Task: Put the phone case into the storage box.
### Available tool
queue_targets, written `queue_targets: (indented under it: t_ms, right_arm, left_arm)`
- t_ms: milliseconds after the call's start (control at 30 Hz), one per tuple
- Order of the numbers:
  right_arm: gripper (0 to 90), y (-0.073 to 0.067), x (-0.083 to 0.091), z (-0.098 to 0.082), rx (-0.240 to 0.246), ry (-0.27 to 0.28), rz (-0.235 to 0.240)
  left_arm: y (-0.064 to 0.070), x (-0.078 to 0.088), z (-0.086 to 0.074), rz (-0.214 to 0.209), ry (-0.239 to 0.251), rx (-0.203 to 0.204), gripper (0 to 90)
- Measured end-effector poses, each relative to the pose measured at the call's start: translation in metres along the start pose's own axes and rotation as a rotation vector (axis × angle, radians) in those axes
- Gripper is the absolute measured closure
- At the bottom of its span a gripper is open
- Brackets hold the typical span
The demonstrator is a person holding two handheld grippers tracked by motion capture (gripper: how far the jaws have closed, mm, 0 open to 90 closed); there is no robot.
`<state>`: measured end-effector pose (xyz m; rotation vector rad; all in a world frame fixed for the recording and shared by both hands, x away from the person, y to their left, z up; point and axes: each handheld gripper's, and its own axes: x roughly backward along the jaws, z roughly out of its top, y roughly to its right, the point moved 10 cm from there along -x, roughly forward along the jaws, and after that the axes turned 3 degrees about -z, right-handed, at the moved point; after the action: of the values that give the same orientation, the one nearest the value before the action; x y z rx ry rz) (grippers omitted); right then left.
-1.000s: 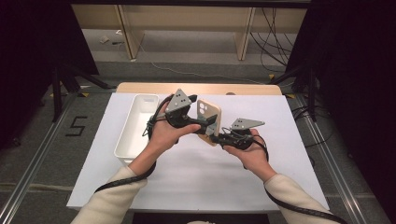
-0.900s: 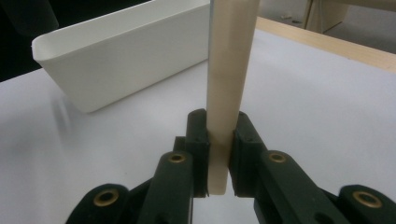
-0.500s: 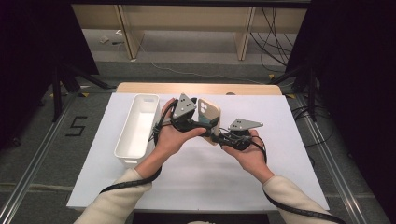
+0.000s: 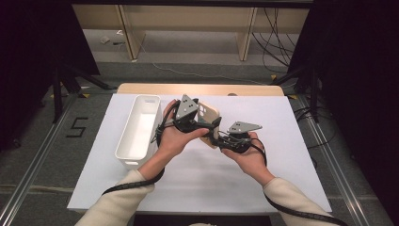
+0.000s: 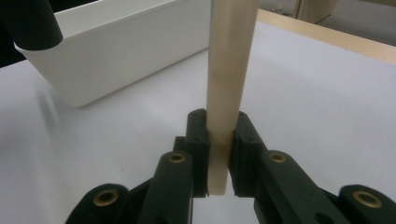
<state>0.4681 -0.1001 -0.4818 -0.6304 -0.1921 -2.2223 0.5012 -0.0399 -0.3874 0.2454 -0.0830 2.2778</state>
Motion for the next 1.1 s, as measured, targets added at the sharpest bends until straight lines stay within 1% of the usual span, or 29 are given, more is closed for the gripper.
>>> queue_targets:
  t_ms: [167,367,467,533,967,1100]
  right_arm:
    - [80.6,-0.0011,-0.0001,0.0002,0.004,0.001,-0.001]
    - [80.5,-0.0027,-0.0001,0.0009,0.010,0.005,-0.002]
    - [80.5,-0.0025,0.0001,0.0011,0.009,0.007,-0.003]
    - [80.5,-0.0020,0.0001,0.0010,0.007,0.008,-0.006]
    - [79.2,-0.0020,0.0001,0.0025,0.014,0.022,-0.011]
    - [75.8,-0.0012,0.0001,0.0023,0.016,0.019,-0.020]
  left_arm:
    - [0.0015,-0.0034,-0.0021,0.007,-0.008,-0.007,0.0]
    - [0.0014,-0.0053,-0.0021,0.009,-0.007,0.002,0.1]
    - [-0.0005,-0.0040,-0.0009,0.019,0.002,0.013,4.4]
    - [-0.0009,-0.0035,-0.0004,0.016,0.005,0.021,6.9]
    - [0.0002,-0.0020,0.0025,0.007,0.015,0.007,9.3]
    - [-0.0005,-0.0016,0.0033,0.010,0.017,0.001,9.5]
